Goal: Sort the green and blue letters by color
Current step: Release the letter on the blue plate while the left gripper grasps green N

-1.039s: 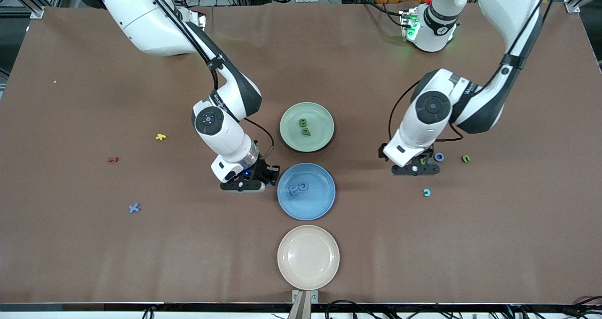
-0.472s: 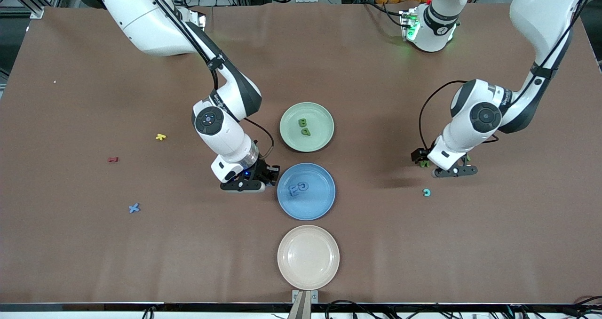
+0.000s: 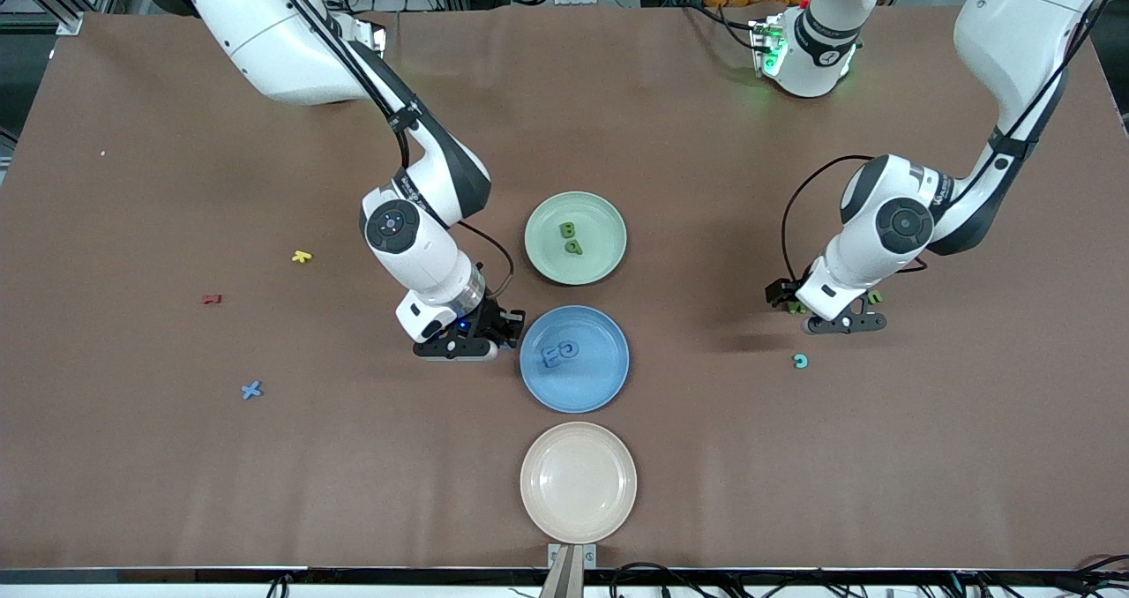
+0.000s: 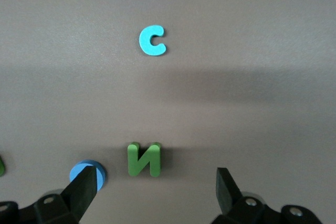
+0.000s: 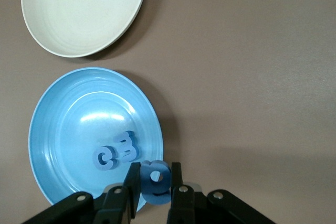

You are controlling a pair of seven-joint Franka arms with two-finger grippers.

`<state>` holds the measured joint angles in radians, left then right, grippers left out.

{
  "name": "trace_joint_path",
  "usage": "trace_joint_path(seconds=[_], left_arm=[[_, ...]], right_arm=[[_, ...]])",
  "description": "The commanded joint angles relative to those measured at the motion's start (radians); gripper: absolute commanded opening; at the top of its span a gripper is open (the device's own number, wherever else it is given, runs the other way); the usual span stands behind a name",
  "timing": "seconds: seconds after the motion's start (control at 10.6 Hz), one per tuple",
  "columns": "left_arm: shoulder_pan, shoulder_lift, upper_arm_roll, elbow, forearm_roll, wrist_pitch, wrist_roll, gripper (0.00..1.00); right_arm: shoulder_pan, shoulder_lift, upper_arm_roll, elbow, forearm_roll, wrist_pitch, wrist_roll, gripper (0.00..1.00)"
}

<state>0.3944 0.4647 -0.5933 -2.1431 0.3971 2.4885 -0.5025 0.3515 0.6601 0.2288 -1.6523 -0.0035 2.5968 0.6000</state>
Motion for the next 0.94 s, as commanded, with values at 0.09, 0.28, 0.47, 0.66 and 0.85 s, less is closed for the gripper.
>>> trace_joint_path(seconds=[0.09,0.28,0.47,0.66,0.85], left_arm=[[0.046,0.077,-0.008,0.017,0.103,0.044,0.006,1.0],[0.04,0.086,-0.006,0.017,0.103,0.044,0.002,0.95],[0.035,0.091,-0.006,0.011,0.103,0.043,0.001,0.93],[0.034,0.091,-0.006,0.003,0.105,0.023,0.002,0.89],[0.031,0.089,-0.006,0.003,0.105,0.015,0.002,0.84]], right_arm=[[0.116,0.138,-0.111,0.071,-0.003,0.191,-0.101,0.15],[0.112,0.135,-0.111,0.069,-0.004,0.168,-0.108,0.15],[0.109,0.121,-0.111,0.057,-0.004,0.119,-0.137,0.15],[0.109,0.122,-0.111,0.055,-0.004,0.118,-0.138,0.16],[0.109,0.122,-0.111,0.057,-0.004,0.115,-0.134,0.16]])
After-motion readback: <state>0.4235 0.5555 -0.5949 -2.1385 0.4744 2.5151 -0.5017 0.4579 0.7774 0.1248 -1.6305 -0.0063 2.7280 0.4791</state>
